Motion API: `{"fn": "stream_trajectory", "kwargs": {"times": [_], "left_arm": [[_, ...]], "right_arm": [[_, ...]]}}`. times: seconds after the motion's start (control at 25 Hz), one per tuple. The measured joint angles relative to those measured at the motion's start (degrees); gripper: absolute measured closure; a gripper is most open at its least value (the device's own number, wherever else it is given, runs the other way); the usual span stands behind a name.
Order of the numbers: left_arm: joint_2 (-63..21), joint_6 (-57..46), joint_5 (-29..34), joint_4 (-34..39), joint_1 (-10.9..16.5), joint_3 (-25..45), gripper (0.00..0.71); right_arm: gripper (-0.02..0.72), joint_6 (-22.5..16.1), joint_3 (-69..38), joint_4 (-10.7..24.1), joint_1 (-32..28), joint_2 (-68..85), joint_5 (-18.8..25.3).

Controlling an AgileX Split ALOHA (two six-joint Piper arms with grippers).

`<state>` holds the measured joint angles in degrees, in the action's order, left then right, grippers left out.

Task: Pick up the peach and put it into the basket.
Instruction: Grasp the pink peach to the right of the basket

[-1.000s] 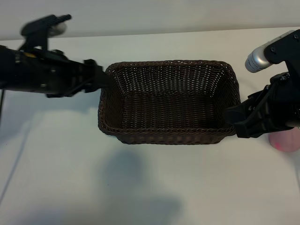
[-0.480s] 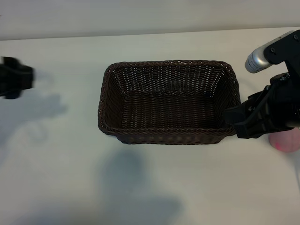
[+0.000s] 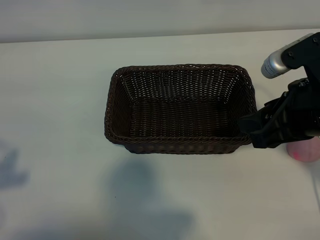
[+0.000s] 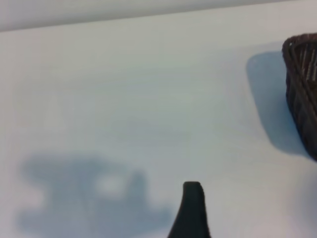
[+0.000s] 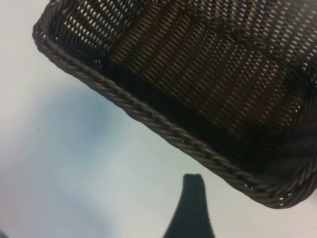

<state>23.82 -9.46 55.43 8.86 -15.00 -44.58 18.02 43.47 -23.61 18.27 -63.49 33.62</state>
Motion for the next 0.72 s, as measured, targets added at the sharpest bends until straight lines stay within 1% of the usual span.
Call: {"fn": "stream_trajectory", "kwargs": {"times": [0.16, 0.44, 0.72], "left_arm": [[-5.69, 0.64, 4.04, -0.35, 0.0, 3.22, 0.105], [-15.56, 6.24, 5.4, -5.38, 0.0, 10.97, 0.113], [-21.68, 7.23, 8.83, -5.95, 0.0, 14.5, 0.113]], "right_arm": [[0.126, 0.0, 0.0, 0.0, 0.0, 0.0, -0.12], [0.126, 0.0, 0.0, 0.0, 0.0, 0.0, -1.16], [0.126, 0.0, 0.0, 0.0, 0.0, 0.0, -1.39]]}}
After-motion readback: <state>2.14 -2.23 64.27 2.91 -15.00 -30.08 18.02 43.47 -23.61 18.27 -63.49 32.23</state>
